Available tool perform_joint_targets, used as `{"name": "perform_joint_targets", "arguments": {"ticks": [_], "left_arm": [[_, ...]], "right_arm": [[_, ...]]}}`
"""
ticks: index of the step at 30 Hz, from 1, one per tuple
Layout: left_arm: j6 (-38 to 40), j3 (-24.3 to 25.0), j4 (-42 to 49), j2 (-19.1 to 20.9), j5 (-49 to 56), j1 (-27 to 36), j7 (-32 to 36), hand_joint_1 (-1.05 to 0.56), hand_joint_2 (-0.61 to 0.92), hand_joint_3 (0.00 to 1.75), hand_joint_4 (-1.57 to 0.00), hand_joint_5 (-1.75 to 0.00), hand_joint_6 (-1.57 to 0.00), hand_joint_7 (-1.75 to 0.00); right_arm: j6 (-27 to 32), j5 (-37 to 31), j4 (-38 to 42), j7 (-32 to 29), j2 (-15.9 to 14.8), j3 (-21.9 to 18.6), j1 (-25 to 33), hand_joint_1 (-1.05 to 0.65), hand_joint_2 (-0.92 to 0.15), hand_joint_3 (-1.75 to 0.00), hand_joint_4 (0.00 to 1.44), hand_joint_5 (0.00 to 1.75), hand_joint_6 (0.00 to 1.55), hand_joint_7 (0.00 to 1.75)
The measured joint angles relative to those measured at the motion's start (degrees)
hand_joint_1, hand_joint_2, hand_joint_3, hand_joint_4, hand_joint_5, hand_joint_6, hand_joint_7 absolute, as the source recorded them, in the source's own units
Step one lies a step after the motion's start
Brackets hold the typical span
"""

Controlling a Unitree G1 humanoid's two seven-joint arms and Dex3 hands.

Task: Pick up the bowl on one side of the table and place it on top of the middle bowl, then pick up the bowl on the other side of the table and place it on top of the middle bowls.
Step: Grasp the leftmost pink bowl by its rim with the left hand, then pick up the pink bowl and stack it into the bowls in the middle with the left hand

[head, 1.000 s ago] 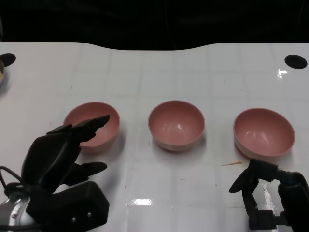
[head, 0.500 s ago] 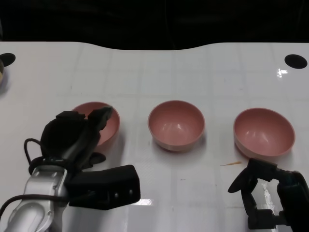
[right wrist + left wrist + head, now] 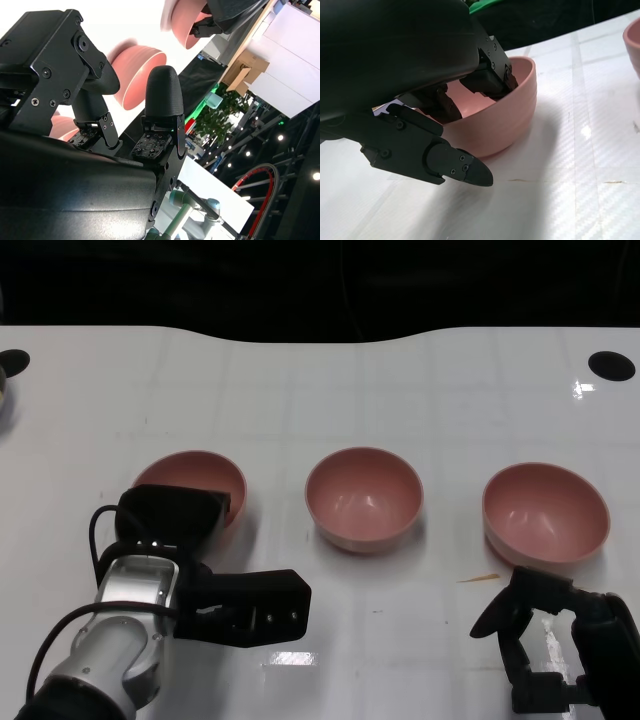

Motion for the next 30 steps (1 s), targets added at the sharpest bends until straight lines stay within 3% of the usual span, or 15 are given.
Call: {"name": "perform_joint_targets", "arguments": {"ticks": [2,4,6,9,11,12,15,16,17,19,21,24,28,29,30], "left_arm": [[-0.75,-0.41,1.70,0.04,-0.36,-0.75,0.95,-0.38,0.92,0.07,-0.86,-0.21,-0.73,-0.09],[-2.08,-0.88,3.28,0.23,-0.78,-1.25,1.62,-0.34,0.92,0.11,-0.99,-0.31,-0.93,-0.12],[-5.59,-1.00,5.16,0.67,-2.38,-1.77,4.64,-0.31,0.92,0.07,-0.94,-0.86,-1.12,-0.09],[-10.11,-0.88,6.95,1.39,-4.03,-2.10,9.67,-0.29,0.92,0.31,-0.86,-1.34,-1.11,-0.02],[-11.88,-0.77,7.19,1.76,-4.82,-2.10,12.01,-0.29,0.92,0.35,-0.82,-1.62,-1.12,-0.01],[-12.69,-0.73,7.35,1.90,-4.91,-2.12,13.39,-0.29,0.92,0.34,-0.82,-1.68,-1.17,-0.04],[-14.78,-0.68,8.29,2.13,-4.97,-2.32,17.49,-0.28,0.92,0.31,-0.82,-1.74,-1.26,-0.11],[-15.29,-0.68,8.66,2.18,-4.98,-2.48,18.53,-0.27,0.92,0.31,-0.82,-1.74,-1.19,-0.35],[-15.71,-0.68,9.01,2.23,-4.97,-2.69,19.50,-0.26,0.92,0.29,-0.82,-1.74,-0.92,-0.90],[-16.49,-0.66,9.40,2.44,-4.88,-3.12,21.59,-0.26,0.91,0.25,-0.81,-1.75,-0.76,-1.21],[-17.35,-0.67,9.45,2.80,-4.73,-3.52,24.02,-0.25,0.90,0.22,-0.80,-1.75,-0.74,-1.27],[-18.88,-0.62,8.93,3.60,-4.73,-4.20,26.46,-0.26,0.91,0.23,-0.81,-1.75,-0.79,-1.19],[-19.51,-0.40,6.22,3.98,-4.74,-4.98,26.80,-0.25,0.84,0.29,-0.82,-1.75,-0.76,-1.45],[-19.68,-0.41,5.48,3.98,-4.74,-5.25,26.81,-0.24,0.79,0.34,-0.83,-1.75,-0.77,-1.46],[-20.08,-0.42,4.94,3.97,-4.72,-5.53,26.97,-0.22,0.69,0.52,-0.84,-1.75,-0.76,-1.52]], "right_arm": [[0.05,-0.02,-0.03,0.00,0.05,0.02,0.00,0.18,-0.21,-1.52,0.83,1.67,0.84,1.27],[0.07,-0.06,-0.06,-0.02,0.07,0.01,0.00,0.17,-0.21,-1.52,0.83,1.67,0.84,1.27],[0.18,-0.13,-0.13,-0.03,0.13,0.01,0.00,0.17,-0.21,-1.52,0.83,1.67,0.85,1.27],[0.89,-0.14,-0.47,-0.03,0.27,0.01,0.04,0.18,-0.21,-1.53,0.83,1.67,0.85,1.27],[1.01,-0.14,-0.60,-0.03,0.29,0.04,0.11,0.19,-0.20,-1.53,0.83,1.68,0.85,1.27],[1.01,-0.13,-0.61,-0.03,0.29,0.05,0.10,0.20,-0.20,-1.54,0.83,1.68,0.85,1.27],[1.00,-0.13,-0.60,-0.03,0.29,0.07,0.10,0.21,-0.19,-1.55,0.83,1.67,0.85,1.27],[1.00,-0.14,-0.60,-0.03,0.29,0.07,0.10,0.20,-0.19,-1.55,0.83,1.66,0.85,1.27],[1.00,-0.14,-0.61,-0.03,0.29,0.07,0.10,0.20,-0.19,-1.54,0.84,1.66,0.85,1.27],[1.00,-0.15,-0.61,-0.03,0.29,0.08,0.10,0.21,-0.19,-1.54,0.84,1.67,0.86,1.27],[1.00,-0.23,-0.62,-0.04,0.29,0.07,0.10,0.20,-0.19,-1.54,0.84,1.68,0.86,1.26],[1.01,-0.29,-0.69,-0.05,0.29,0.08,0.11,0.21,-0.19,-1.54,0.84,1.68,0.86,1.26],[1.03,-0.41,-1.03,-0.05,0.29,0.09,0.12,0.19,-0.19,-1.53,0.83,1.69,0.85,1.26],[1.03,-0.41,-1.12,-0.05,0.29,0.09,0.12,0.20,-0.20,-1.54,0.83,1.68,0.85,1.26],[1.03,-0.39,-1.13,-0.05,0.29,0.10,0.12,0.20,-0.20,-1.54,0.83,1.68,0.85,1.26]]}}
